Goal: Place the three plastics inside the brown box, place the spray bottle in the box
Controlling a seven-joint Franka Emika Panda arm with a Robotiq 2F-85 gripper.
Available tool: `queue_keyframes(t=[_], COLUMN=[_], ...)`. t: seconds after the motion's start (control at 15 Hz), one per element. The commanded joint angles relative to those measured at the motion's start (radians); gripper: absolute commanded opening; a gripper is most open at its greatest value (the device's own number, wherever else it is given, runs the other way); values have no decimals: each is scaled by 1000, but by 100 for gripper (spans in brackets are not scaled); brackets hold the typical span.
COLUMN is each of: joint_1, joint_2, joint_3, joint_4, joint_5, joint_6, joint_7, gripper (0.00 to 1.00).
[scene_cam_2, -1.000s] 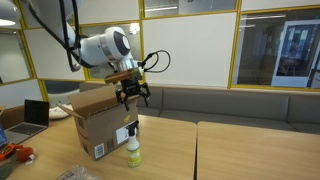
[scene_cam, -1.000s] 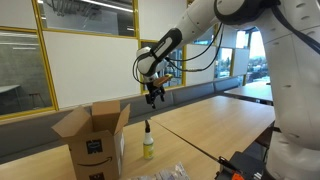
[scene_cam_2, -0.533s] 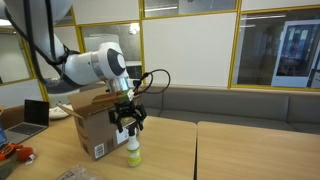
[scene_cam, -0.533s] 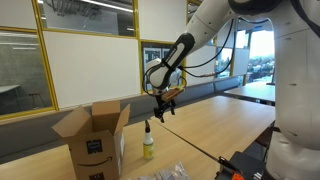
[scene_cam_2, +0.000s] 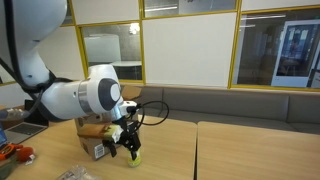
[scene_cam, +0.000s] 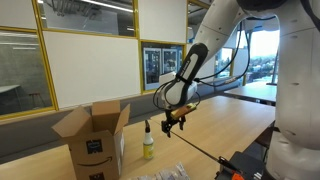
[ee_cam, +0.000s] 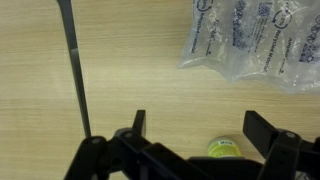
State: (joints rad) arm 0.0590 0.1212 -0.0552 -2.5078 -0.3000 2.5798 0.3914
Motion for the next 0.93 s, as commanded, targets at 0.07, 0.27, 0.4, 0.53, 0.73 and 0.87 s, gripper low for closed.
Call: queue_keyframes(t=[0.07,0.27,0.4,0.53,0.73,0.87], joint_1=[-33,-45,-50,-50,-83,-121], joint_2=[29,87,129,177,242,282], joint_3=[-18,-17,-3,15,87,152], joint_4=[-94,-114,-122,-126,-132,-128], joint_5=[37,98,168,236,345,398], joint_6=[200,325,402,464,536,567], joint_7=[-17,-53,-87,-116,-163,-187], gripper=[100,100,100,100,100,100])
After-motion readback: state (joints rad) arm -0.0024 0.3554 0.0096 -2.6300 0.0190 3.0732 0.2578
